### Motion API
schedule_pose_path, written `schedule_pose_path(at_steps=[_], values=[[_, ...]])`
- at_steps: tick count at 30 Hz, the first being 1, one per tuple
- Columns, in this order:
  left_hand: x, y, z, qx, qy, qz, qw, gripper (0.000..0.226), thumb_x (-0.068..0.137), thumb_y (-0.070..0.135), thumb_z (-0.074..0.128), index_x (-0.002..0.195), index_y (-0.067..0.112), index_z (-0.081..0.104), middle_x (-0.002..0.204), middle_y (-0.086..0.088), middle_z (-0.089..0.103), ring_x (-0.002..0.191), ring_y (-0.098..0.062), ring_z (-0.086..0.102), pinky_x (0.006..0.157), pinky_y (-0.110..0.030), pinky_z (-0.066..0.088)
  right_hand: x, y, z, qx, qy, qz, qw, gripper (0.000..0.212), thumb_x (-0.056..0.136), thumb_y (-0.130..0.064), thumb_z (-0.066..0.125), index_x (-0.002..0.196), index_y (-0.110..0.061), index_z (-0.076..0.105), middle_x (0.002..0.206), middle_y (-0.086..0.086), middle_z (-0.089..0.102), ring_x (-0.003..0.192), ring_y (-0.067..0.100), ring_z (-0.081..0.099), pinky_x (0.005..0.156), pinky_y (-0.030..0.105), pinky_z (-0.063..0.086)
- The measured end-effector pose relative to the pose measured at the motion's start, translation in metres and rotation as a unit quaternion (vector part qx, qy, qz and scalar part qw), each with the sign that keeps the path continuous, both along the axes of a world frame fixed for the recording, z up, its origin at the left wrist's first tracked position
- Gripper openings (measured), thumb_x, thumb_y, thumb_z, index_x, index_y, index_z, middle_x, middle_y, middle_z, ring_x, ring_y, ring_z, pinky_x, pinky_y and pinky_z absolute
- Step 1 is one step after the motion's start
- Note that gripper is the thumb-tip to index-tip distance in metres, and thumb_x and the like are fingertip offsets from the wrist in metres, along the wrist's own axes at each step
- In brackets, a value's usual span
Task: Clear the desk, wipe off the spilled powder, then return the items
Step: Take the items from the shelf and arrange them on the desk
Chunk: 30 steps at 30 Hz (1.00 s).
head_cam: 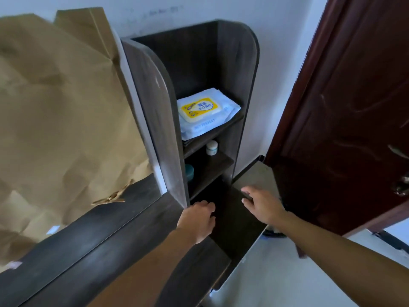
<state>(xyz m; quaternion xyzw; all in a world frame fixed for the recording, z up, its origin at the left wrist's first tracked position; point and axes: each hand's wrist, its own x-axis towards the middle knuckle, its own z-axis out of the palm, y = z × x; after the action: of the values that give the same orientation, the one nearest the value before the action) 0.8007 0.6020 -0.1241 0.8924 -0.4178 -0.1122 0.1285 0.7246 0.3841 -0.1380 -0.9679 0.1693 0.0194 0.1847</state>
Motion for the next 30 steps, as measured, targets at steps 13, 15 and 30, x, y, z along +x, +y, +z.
schedule_pose_path(at_steps=[13,15,30], values=[[0.039,-0.065,-0.02,0.076,0.017,0.139,0.987,0.031,0.095,0.034,0.045,0.123,0.021,0.052,0.12,-0.002,0.059,0.103,-0.026,0.061,0.085,-0.036,0.051,0.15,-0.047,-0.01,-0.097,-0.056,0.186,0.976,0.039,0.087,-0.024,0.056,0.124,-0.011,0.049,0.132,0.01,0.043,0.122,0.031,0.042,0.091,0.041,0.046],[0.045,-0.074,-0.026,0.068,0.015,0.189,0.979,0.033,0.095,0.034,0.046,0.125,0.022,0.053,0.123,-0.002,0.059,0.107,-0.024,0.059,0.088,-0.035,0.049,0.178,-0.052,-0.015,-0.107,-0.047,0.206,0.971,0.044,0.087,-0.025,0.056,0.127,-0.011,0.045,0.138,0.011,0.035,0.124,0.032,0.038,0.086,0.041,0.047],[0.069,-0.127,-0.055,0.033,-0.106,0.43,0.896,0.04,0.08,0.017,0.064,0.117,0.006,0.059,0.119,-0.019,0.052,0.107,-0.037,0.051,0.083,-0.043,0.05,0.223,-0.095,-0.047,-0.089,-0.059,0.366,0.924,0.047,0.082,-0.018,0.06,0.126,-0.017,0.042,0.122,0.014,0.035,0.106,0.033,0.043,0.071,0.038,0.049]])
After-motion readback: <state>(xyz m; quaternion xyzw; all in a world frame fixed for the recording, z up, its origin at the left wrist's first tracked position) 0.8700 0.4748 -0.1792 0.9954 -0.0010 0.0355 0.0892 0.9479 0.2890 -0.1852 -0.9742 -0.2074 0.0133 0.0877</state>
